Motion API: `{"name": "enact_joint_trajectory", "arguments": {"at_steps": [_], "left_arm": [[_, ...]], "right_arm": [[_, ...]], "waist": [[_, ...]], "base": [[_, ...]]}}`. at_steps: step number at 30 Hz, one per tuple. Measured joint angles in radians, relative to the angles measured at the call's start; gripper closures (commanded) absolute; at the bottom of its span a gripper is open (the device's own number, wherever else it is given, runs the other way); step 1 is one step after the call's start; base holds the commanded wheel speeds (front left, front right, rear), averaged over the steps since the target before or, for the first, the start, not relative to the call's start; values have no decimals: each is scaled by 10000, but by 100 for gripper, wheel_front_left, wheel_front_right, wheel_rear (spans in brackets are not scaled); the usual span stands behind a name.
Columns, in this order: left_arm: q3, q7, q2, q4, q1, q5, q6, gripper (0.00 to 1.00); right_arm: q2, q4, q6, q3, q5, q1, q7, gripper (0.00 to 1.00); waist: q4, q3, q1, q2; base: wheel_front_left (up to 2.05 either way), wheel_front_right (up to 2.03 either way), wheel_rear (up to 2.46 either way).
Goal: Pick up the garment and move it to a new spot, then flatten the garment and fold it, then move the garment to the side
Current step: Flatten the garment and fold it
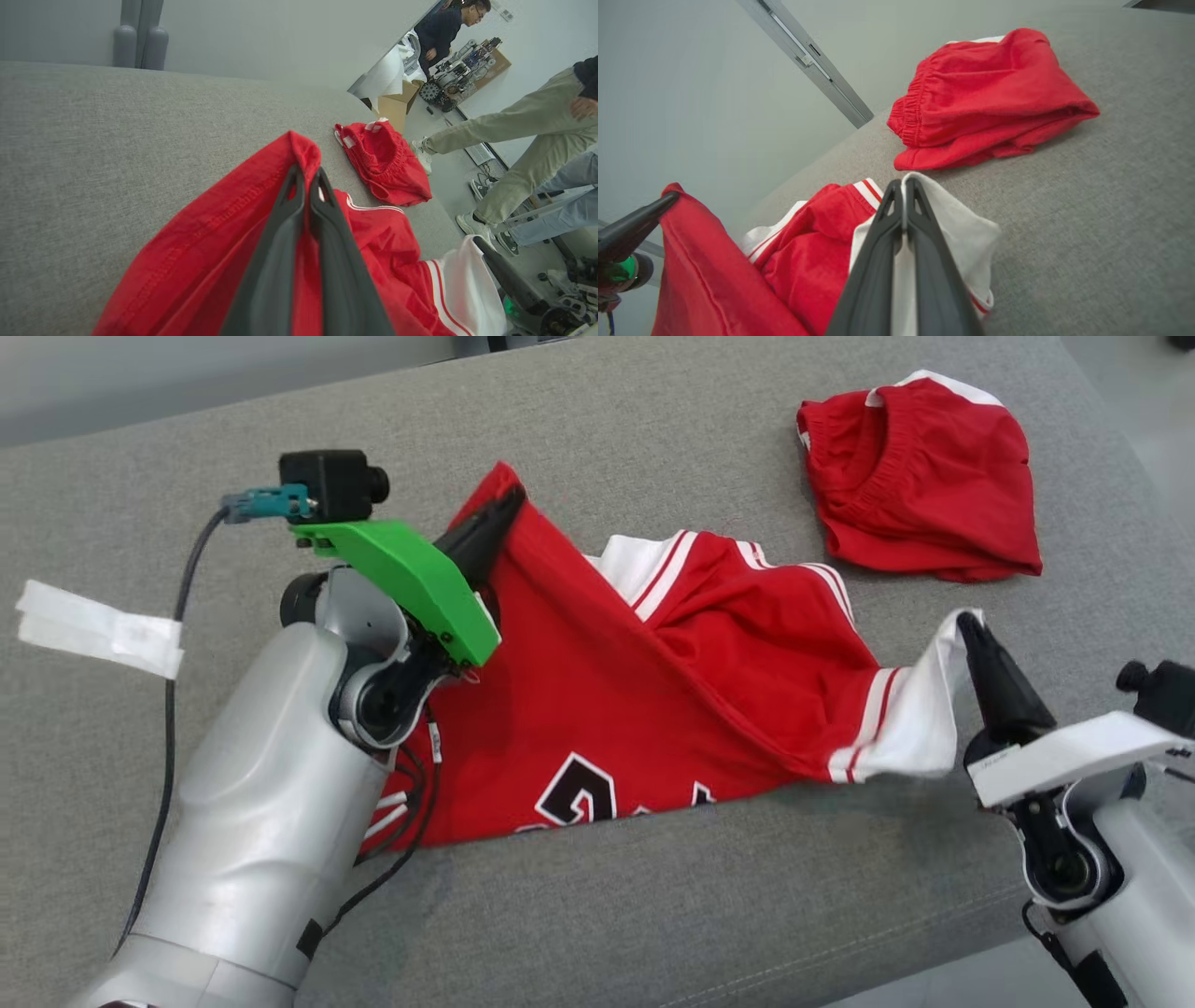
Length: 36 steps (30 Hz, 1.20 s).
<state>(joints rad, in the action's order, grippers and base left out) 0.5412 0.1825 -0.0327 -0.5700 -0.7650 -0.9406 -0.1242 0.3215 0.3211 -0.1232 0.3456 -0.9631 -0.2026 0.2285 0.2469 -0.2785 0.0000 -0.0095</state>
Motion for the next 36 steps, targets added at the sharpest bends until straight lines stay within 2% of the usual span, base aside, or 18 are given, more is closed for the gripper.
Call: {"name": "enact_joint_trajectory", "arguments": {"at_steps": [6,11,14,23,27,31,36], "left_arm": [[-1440,-1290,-63,1014,-141,-596,0,100],[-2263,-2155,-604,1547,-172,-600,0,100],[-2627,-2591,-779,2000,-139,-602,0,100],[-3737,-3244,-1216,4190,549,-1047,94,100],[-3944,-3041,-1348,5350,565,-1191,598,100],[-4011,-2347,-1791,5402,640,-1091,1511,100],[-3463,-1152,-1593,4372,960,-1323,2531,100]], "right_arm": [[35,-1946,0,-397,-238,-1101,190,100],[173,-3081,0,-800,-240,-1652,251,100],[15,-3808,2,-984,-416,-1856,261,100],[-370,-6353,0,-2071,-522,-2003,263,100],[-188,-7252,0,-2564,-593,-2010,263,100],[4,-7173,38,-2594,-708,-2204,257,100],[79,-5519,711,-1732,-861,-2645,-817,100]], "waist": [[-410,309,0,0],[-723,697,0,0],[-899,1001,0,0],[-1270,2072,0,0],[-1425,2448,0,0],[-1653,2519,0,0],[-1819,2200,0,0]], "base": [[0,0,0],[0,0,0],[0,0,0],[0,0,0],[0,0,0],[0,0,0],[0,0,0]]}}
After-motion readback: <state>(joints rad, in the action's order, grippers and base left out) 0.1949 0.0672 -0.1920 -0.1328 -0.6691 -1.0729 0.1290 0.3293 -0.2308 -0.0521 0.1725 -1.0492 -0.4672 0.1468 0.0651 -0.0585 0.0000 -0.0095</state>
